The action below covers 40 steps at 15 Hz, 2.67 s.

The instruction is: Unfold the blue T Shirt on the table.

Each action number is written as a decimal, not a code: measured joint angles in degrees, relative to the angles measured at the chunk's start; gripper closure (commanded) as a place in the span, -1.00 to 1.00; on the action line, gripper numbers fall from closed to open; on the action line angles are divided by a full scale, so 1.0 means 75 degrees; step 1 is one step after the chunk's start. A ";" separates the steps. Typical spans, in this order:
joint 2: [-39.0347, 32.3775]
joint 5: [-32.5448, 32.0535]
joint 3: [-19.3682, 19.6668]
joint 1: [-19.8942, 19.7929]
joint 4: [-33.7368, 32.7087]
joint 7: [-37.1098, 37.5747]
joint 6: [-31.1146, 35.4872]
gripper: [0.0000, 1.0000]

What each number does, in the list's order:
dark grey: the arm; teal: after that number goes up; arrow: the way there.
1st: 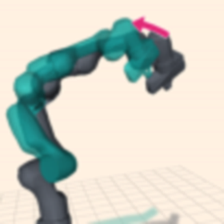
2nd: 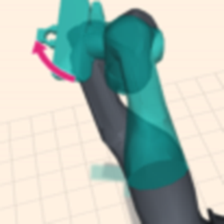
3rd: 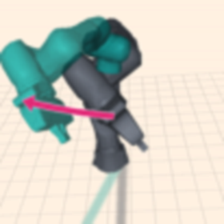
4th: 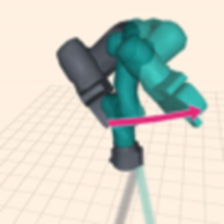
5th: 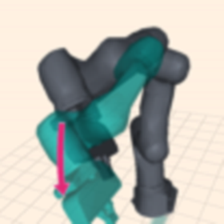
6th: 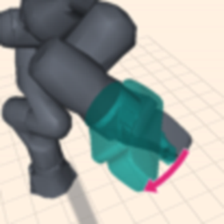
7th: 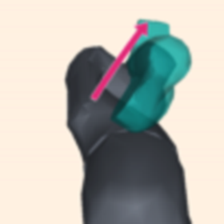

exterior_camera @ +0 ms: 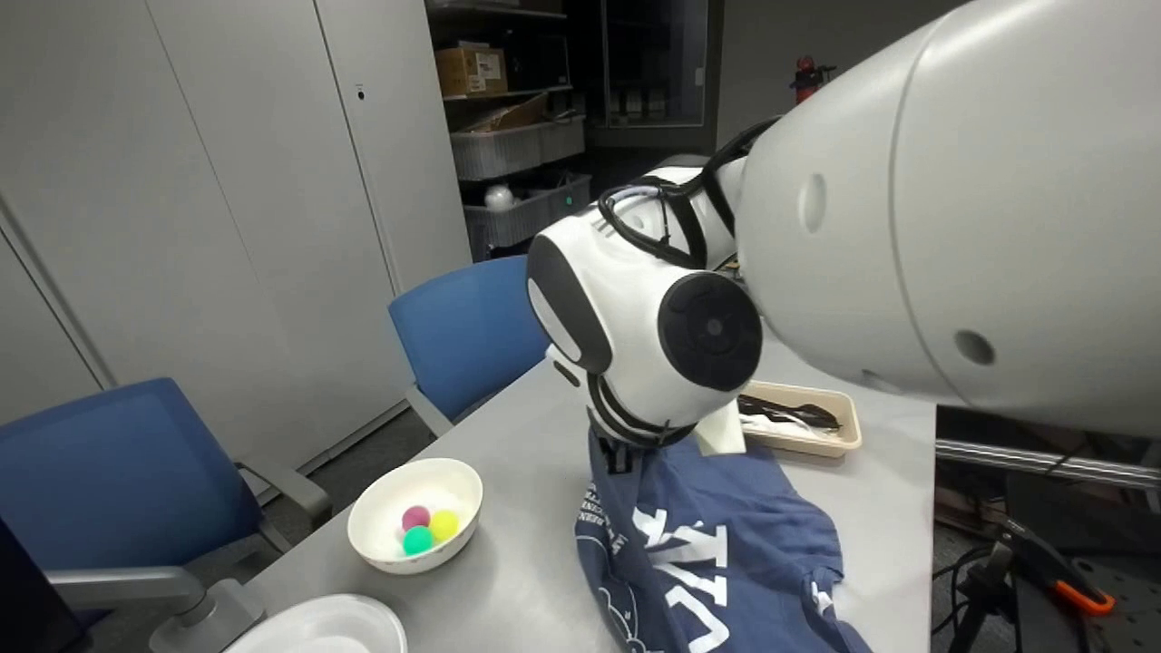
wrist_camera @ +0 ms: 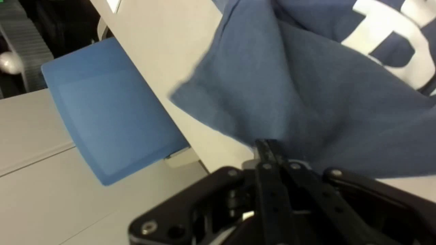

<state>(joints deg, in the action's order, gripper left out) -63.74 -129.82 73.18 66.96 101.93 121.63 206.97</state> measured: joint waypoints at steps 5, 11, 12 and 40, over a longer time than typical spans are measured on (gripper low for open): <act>-0.0023 0.0988 -0.0032 0.0526 -0.0136 0.0687 -0.1236 1.00; -0.0022 0.1925 -0.0347 0.0463 -0.0211 0.0757 -0.1778 1.00; -0.0006 0.2047 -0.0419 0.0419 -0.0245 0.0758 -0.1755 1.00; 0.1158 0.0900 -0.0232 -0.1131 -0.0329 0.0906 0.3142 -1.00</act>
<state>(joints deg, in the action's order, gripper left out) -55.06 -123.07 71.44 58.48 99.46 128.43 230.53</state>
